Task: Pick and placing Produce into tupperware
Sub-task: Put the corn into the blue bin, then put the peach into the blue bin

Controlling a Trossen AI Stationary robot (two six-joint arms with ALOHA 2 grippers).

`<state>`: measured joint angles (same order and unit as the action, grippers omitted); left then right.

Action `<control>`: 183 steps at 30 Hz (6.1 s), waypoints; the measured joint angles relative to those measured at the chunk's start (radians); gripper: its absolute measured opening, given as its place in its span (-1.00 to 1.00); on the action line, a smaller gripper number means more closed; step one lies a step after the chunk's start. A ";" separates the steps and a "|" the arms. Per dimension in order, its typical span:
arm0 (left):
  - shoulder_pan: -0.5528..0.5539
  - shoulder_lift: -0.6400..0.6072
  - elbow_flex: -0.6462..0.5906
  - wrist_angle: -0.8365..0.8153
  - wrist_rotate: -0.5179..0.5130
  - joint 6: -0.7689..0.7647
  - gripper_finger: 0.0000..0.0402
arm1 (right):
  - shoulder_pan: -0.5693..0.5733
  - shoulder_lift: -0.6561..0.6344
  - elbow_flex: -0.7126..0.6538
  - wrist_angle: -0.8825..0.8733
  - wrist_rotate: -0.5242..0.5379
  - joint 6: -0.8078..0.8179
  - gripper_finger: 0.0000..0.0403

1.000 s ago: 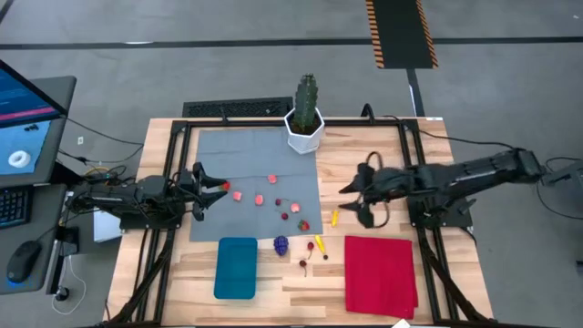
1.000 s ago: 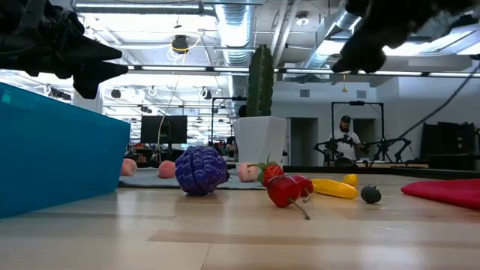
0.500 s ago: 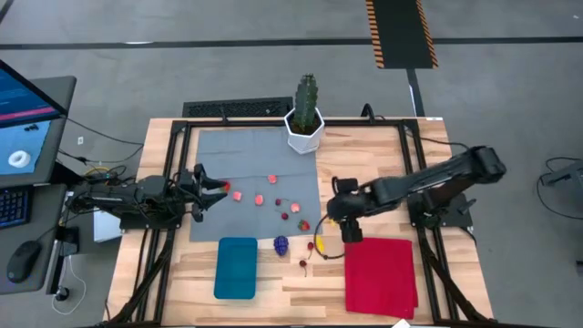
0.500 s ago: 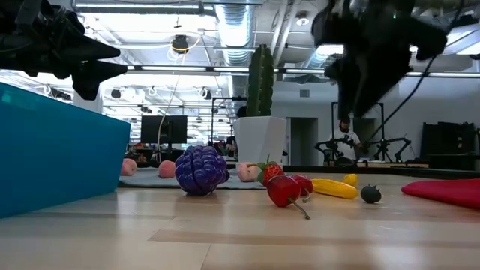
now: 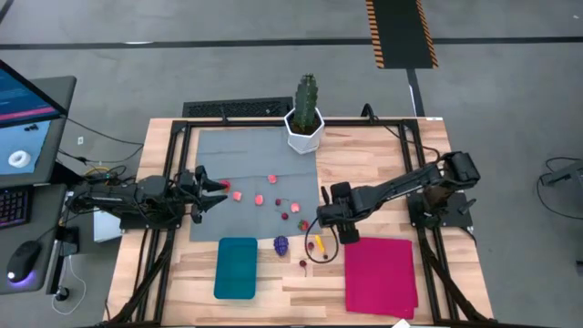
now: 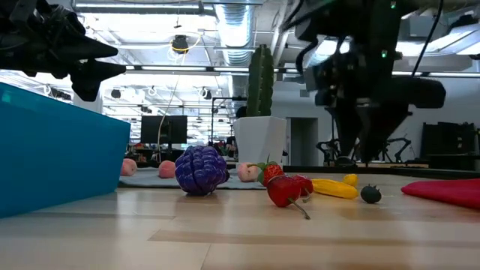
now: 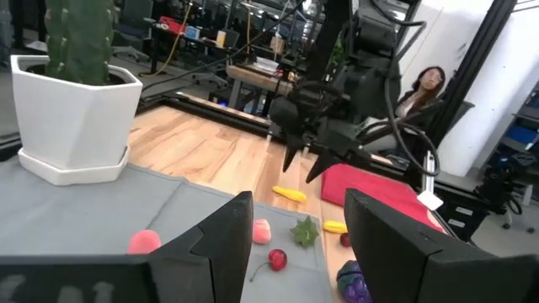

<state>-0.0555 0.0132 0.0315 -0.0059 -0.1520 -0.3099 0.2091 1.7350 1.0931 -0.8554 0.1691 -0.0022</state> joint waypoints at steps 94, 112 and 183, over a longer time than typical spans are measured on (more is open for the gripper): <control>0.000 0.000 -0.003 0.010 0.062 -0.044 -0.11 | -0.045 0.069 0.220 0.346 -0.212 -0.217 -0.82; 0.000 0.000 -0.003 0.017 0.060 -0.050 -0.11 | 0.022 0.069 0.308 0.767 -0.326 -0.207 -0.83; 0.000 0.000 0.000 -0.001 0.059 -0.070 -0.11 | -0.006 0.590 1.253 0.128 -0.330 -0.372 0.04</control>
<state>-0.0555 0.0128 0.0311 -0.0072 -0.0933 -0.3801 0.2028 2.3252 2.3461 -0.7270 -0.1614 -0.3744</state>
